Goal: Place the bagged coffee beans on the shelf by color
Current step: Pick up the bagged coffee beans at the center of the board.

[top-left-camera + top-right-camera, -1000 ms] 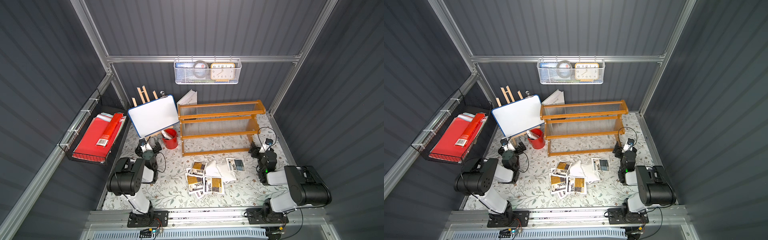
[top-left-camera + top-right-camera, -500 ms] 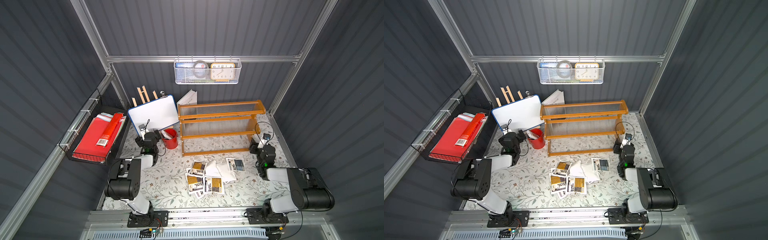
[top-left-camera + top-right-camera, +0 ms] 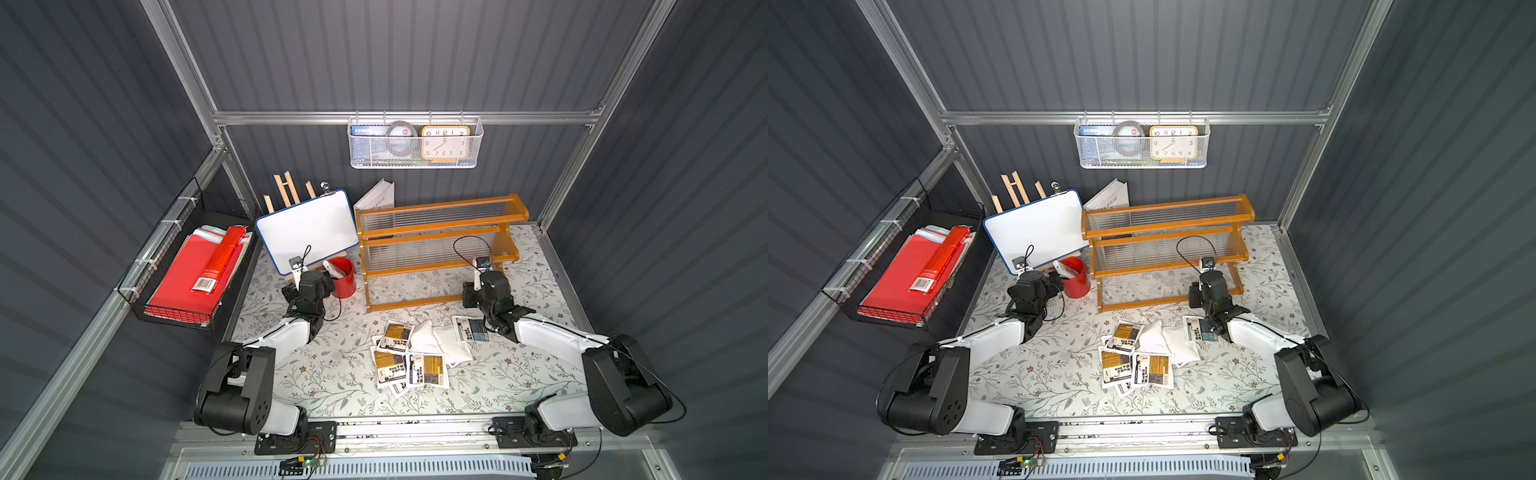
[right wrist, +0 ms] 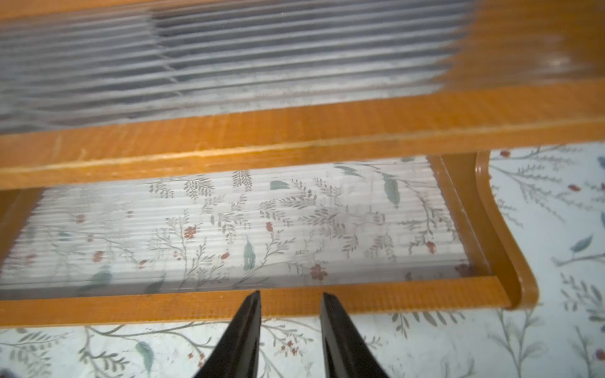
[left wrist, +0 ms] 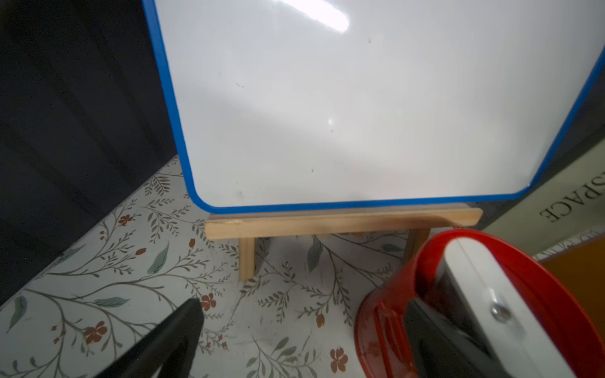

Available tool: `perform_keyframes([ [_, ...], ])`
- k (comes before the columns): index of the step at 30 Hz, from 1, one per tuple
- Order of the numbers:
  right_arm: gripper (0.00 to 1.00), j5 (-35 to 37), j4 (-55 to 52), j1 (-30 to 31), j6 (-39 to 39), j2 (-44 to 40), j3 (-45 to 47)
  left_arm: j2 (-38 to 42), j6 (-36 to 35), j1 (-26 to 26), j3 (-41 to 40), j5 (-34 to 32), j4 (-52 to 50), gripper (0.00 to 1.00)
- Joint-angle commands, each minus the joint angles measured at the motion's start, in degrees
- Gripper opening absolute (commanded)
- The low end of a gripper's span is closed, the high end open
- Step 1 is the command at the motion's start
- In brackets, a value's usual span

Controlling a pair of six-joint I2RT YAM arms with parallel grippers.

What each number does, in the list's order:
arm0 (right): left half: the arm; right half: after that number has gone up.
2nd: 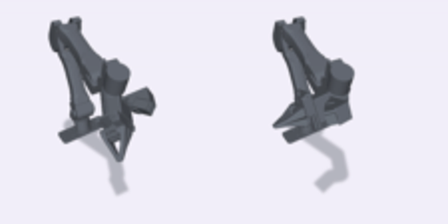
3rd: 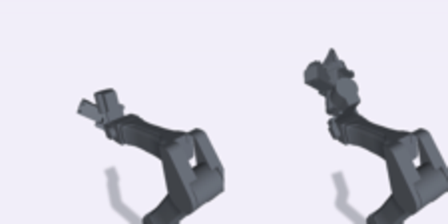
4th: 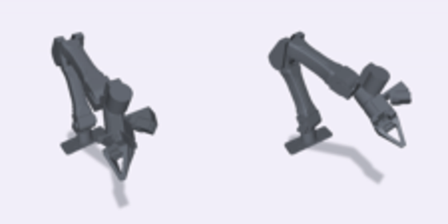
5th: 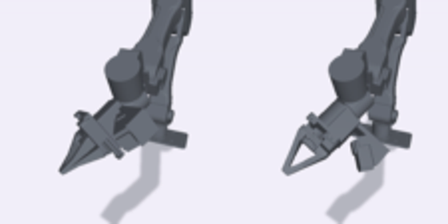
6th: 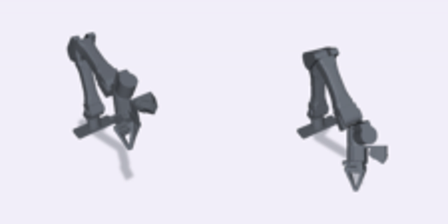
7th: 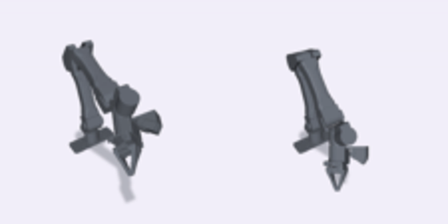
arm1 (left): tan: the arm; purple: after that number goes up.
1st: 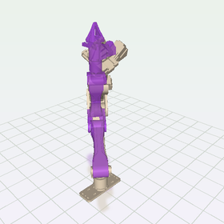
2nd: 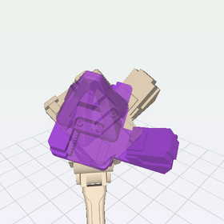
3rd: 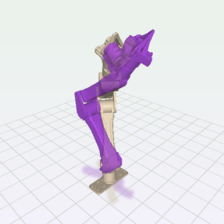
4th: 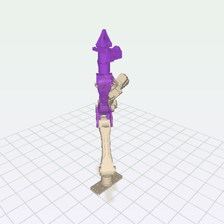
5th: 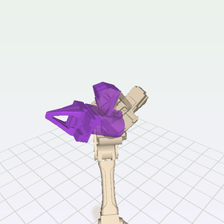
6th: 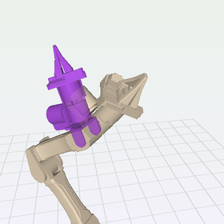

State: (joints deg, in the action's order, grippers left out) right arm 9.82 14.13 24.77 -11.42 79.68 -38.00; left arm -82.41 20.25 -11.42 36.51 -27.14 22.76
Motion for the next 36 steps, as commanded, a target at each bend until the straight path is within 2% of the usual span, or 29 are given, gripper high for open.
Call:
perform_keyframes([
  [1,0.37,-6.5,-1.7,4.0,-12.9,-2.5,0.2,2.8,-0.3,-3.0,1.2,3.6,-6.5,0.99],
  [6,0.37,-18.1,-1.4,10.3,-17.6,-0.3,-1.9,5.5,-2.2,-4.3,0.2,13.2,-8.9,0.99],
  [9,0.37,-25.7,-1.4,13.0,-16.1,2.0,-3.0,8.3,-2.2,-5.0,-2.1,16.9,-9.2,0.99],
  [11,0.38,-28.8,-2.4,14.5,-13.7,3.5,-3.8,10.1,-2.2,-5.9,-3.9,16.7,-9.2,0.99],
  [13,0.38,-33.8,-2.8,14.8,-12.6,5.2,-4.5,11.7,-2.5,-6.1,-4.0,16.6,-10.2,0.99],
  [16,0.37,-42.9,-3.5,14.8,-12.0,8.4,-5.4,12.4,-2.9,-6.2,-3.6,20.3,-12.7,0.99],
  [19,0.37,-49.1,-6.1,15.0,-11.6,11.1,-6.2,12.4,-4.4,-8.9,-3.5,23.1,-13.7,1.0],
  [27,0.38,-51.6,-13.1,16.5,-8.9,11.4,-6.8,5.7,-8.7,-14.3,-0.9,30.1,-15.6,1.0],
  [32,0.48,-51.2,-12.5,16.5,-10.3,11.5,-6.0,0.4,-10.2,-16.5,1.4,33.8,-16.3,0.99],
  [36,0.49,-51.1,-9.5,16.5,-11.9,13.7,-5.9,-4.0,-11.7,-18.0,3.9,36.2,-17.3,0.99],
])
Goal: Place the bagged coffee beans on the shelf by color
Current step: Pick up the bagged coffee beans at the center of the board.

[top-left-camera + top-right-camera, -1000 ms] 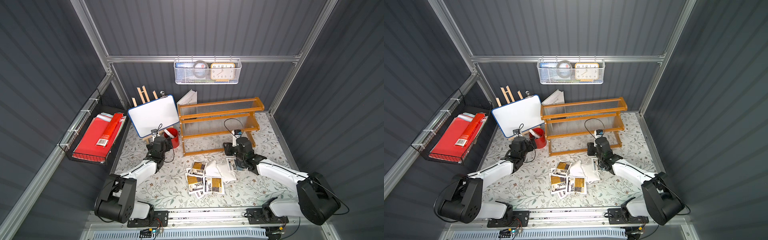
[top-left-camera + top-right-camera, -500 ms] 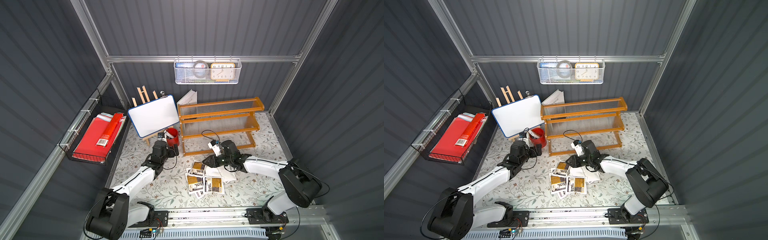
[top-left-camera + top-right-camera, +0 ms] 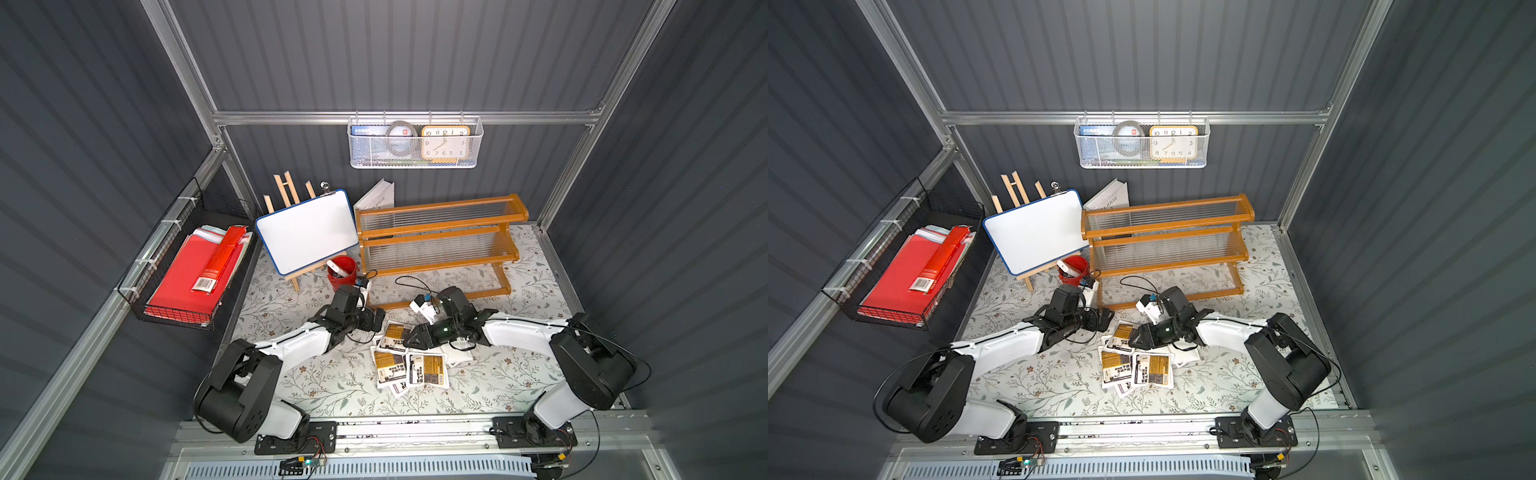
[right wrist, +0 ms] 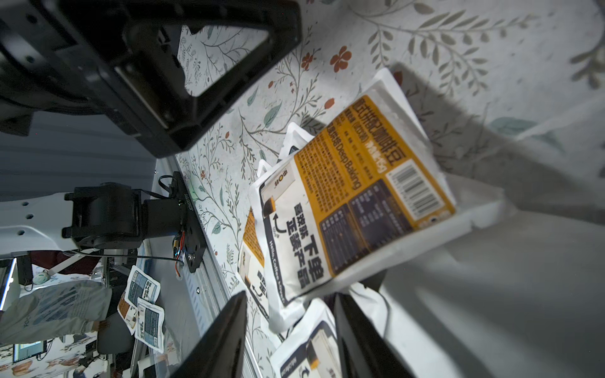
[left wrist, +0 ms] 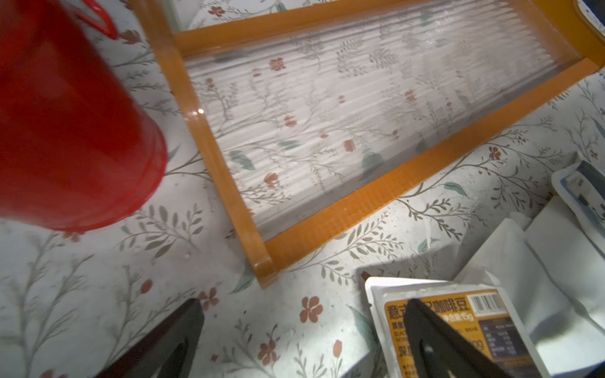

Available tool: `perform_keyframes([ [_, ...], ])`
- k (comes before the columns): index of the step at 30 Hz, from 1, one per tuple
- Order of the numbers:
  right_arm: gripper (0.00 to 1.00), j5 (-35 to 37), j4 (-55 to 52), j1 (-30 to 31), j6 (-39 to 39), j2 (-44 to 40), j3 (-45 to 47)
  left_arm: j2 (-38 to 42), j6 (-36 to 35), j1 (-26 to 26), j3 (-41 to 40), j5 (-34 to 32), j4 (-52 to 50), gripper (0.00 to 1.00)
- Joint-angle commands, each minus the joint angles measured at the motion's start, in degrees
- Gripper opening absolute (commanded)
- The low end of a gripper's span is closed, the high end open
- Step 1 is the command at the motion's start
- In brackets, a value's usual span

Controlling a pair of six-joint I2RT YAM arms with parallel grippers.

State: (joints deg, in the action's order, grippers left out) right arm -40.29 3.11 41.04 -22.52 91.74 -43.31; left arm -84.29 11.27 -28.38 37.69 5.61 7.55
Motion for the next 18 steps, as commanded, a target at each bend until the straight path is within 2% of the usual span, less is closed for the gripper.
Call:
perform_keyframes([
  [1,0.49,-1.2,2.0,0.3,-1.2,2.2,-0.6,-3.0,-3.2,-1.3,3.2,3.6,-2.4,0.99],
  [3,0.49,-2.2,4.1,0.4,-2.2,3.4,-0.4,-5.3,-4.0,-1.5,4.6,4.6,-3.4,0.97],
  [7,0.49,-2.6,4.1,0.8,-1.3,5.4,-0.8,-8.2,-5.9,-2.4,6.7,5.9,-5.5,0.75],
  [10,0.48,-2.4,3.6,0.8,-0.7,6.1,-0.3,-8.8,-6.7,-2.8,7.3,5.4,-6.5,0.68],
  [18,0.49,-2.6,4.9,0.8,-0.9,6.3,0.9,-8.3,-7.1,-3.5,7.4,4.5,-6.8,0.66],
])
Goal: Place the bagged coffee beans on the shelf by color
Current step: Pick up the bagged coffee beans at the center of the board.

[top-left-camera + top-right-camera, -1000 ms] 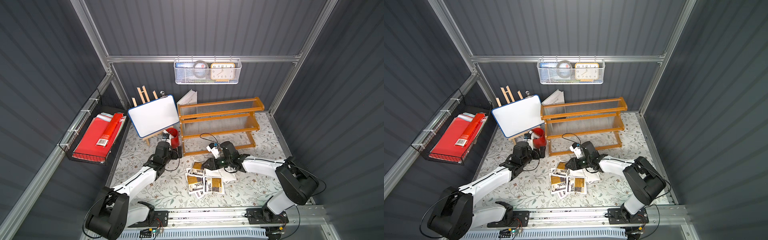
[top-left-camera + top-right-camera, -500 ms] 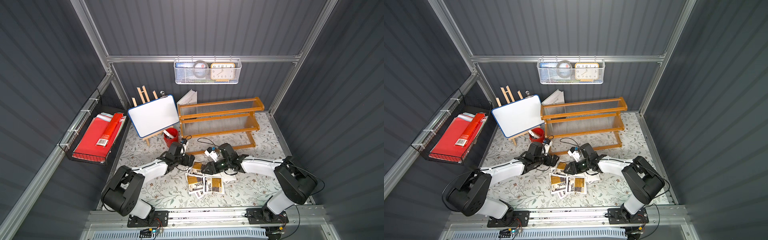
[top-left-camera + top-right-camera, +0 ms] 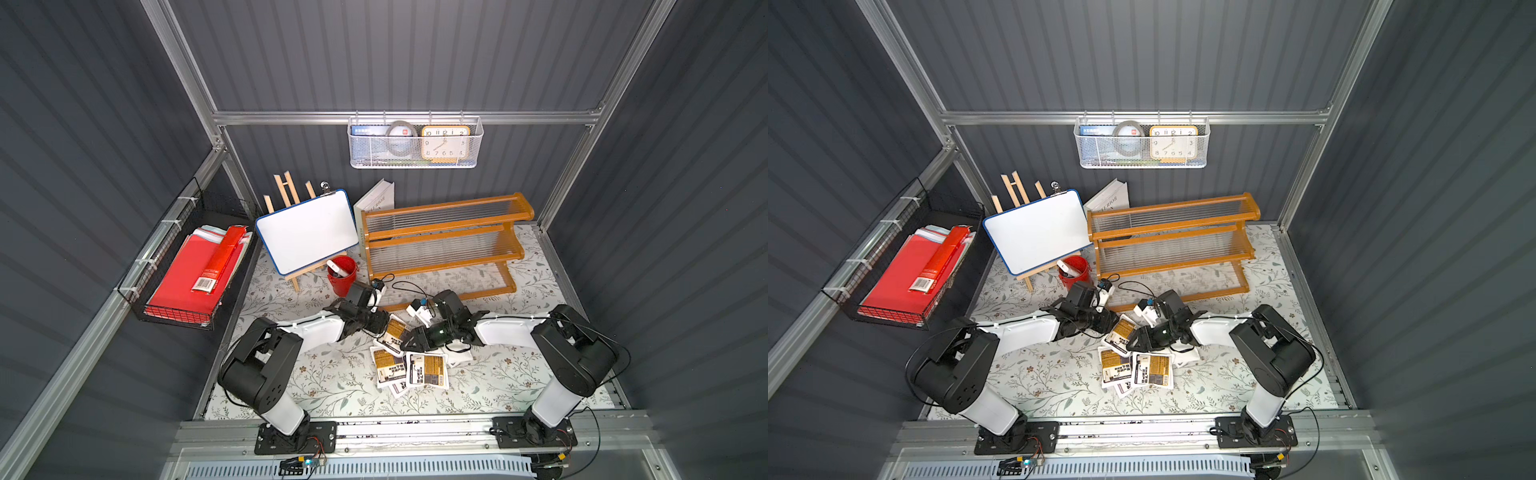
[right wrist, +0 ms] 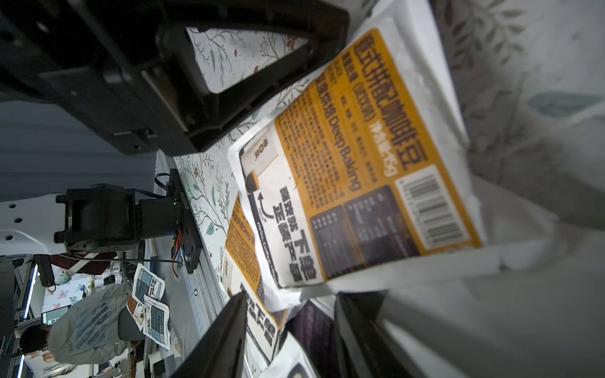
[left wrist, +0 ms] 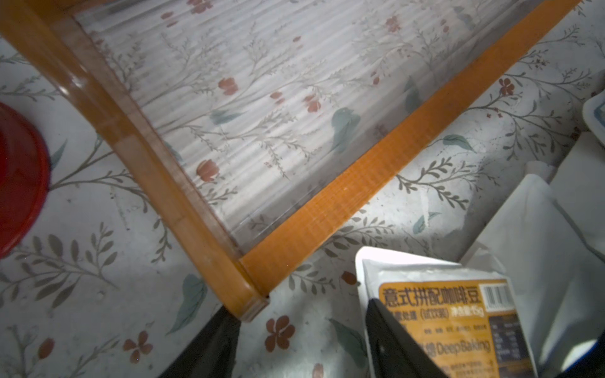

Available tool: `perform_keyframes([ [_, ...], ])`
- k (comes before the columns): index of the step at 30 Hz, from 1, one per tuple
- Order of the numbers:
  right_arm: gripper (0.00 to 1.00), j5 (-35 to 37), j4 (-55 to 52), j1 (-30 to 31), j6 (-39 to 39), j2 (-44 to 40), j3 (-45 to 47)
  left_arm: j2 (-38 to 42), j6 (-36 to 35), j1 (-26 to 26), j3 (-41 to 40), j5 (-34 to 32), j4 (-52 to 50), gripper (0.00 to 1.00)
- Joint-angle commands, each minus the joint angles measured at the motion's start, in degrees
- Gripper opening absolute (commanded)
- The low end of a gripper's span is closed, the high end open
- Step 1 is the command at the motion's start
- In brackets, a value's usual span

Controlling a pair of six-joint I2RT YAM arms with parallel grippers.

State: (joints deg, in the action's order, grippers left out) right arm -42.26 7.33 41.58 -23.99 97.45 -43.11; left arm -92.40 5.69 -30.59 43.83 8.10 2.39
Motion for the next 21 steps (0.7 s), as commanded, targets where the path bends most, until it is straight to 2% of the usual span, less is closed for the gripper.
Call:
perform_keyframes([
  [1,0.49,-0.5,0.7,0.3,0.7,0.8,0.6,-0.1,-1.0,-1.3,1.2,0.7,-1.7,0.69],
  [5,0.48,3.2,0.0,0.3,1.0,1.0,0.4,0.0,2.1,-1.3,1.5,-7.6,-4.1,0.78],
  [11,0.48,14.2,2.0,0.3,-1.2,0.0,0.0,-4.5,10.0,-1.2,5.8,-23.8,-8.9,0.78],
  [16,0.48,17.6,3.3,0.3,-1.9,-1.4,0.0,-7.4,11.8,-1.2,8.4,-29.1,-10.9,0.78],
  [21,0.48,14.2,4.1,0.3,-1.4,-2.0,0.5,-7.8,13.3,-0.9,9.2,-32.5,-11.4,0.78],
])
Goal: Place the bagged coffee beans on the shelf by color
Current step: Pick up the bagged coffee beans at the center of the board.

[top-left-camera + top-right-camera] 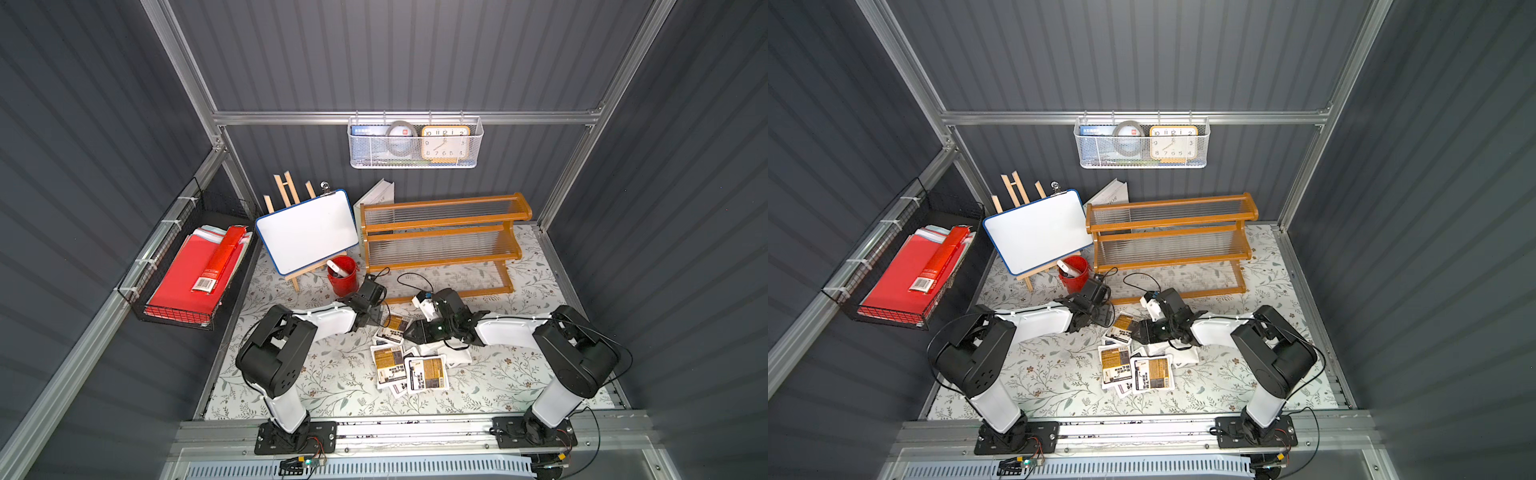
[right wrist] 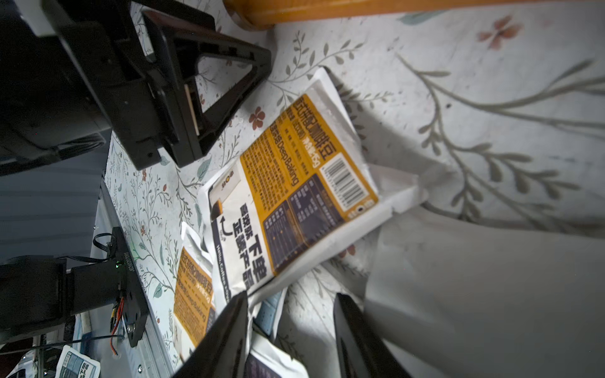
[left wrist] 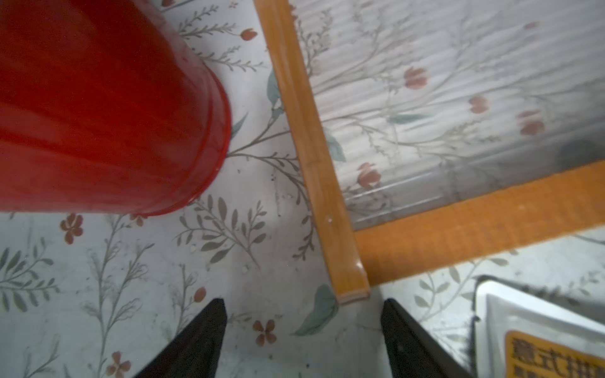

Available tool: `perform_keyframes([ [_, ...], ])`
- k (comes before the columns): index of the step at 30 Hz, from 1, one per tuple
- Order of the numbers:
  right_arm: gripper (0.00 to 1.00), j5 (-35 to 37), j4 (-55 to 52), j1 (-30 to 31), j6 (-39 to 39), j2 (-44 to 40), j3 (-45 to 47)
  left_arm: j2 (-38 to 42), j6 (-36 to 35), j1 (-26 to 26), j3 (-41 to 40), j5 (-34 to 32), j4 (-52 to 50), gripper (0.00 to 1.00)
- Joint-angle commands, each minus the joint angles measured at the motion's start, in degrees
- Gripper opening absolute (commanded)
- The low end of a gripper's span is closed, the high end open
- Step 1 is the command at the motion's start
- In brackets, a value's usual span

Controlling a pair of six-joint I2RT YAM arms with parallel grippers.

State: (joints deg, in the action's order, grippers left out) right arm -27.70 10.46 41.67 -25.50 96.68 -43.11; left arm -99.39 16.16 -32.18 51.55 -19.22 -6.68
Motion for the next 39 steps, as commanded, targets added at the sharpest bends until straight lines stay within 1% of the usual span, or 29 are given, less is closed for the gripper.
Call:
perform_keyframes([
  [1,0.48,-1.3,1.1,0.2,0.1,-1.2,0.5,-0.8,3.3,1.0,1.7,-5.3,-2.7,0.78],
  [6,0.48,-6.6,1.8,0.2,-0.3,0.5,-0.1,-0.8,2.5,1.4,1.7,-2.7,-2.9,0.79],
  [9,0.48,-7.1,1.9,0.2,-0.4,1.6,-0.5,0.4,1.2,1.4,1.5,0.5,-2.7,0.79],
  [14,0.48,-7.4,2.1,0.2,-0.5,2.4,-0.7,2.3,-1.6,1.4,1.9,8.0,-3.1,0.79],
  [16,0.48,-7.9,2.5,0.2,-0.5,2.8,-0.8,2.7,-5.2,1.4,1.7,10.2,-3.1,0.78],
  [19,0.48,-8.4,2.8,0.2,-0.1,3.5,-1.3,3.1,-5.8,1.3,1.1,14.0,-3.7,0.78],
  [22,0.48,-8.5,3.3,0.3,0.1,4.2,-2.0,2.7,-6.1,1.3,0.8,16.7,-4.2,0.76],
  [25,0.47,-8.5,3.6,0.3,0.7,5.3,-3.2,2.0,-6.7,1.3,0.3,18.2,-4.4,0.7],
  [29,0.43,-9.0,4.2,0.2,1.1,6.6,-5.1,1.5,-7.5,1.0,0.0,20.4,-3.9,0.62],
  [31,0.4,-9.0,4.7,0.2,1.1,7.1,-5.5,1.3,-7.8,1.0,0.0,21.0,-3.7,0.61],
  [32,0.32,-9.1,4.9,0.2,1.2,7.3,-5.7,1.1,-7.9,1.0,-0.1,21.2,-3.5,0.61],
  [34,0.14,-10.0,5.0,0.2,1.4,8.0,-6.2,0.9,-8.1,0.9,0.0,21.5,-3.4,0.61],
  [36,0.03,-10.0,5.2,0.2,1.1,8.4,-6.2,0.7,-8.1,0.9,0.2,21.2,-3.1,0.62],
  [37,0.0,-9.6,5.1,0.2,1.1,8.4,-6.2,0.8,-7.9,0.9,0.3,20.9,-2.9,0.63],
  [39,0.0,-8.4,4.8,0.2,1.4,7.8,-5.7,1.2,-8.2,0.9,0.6,20.8,-2.7,0.66],
])
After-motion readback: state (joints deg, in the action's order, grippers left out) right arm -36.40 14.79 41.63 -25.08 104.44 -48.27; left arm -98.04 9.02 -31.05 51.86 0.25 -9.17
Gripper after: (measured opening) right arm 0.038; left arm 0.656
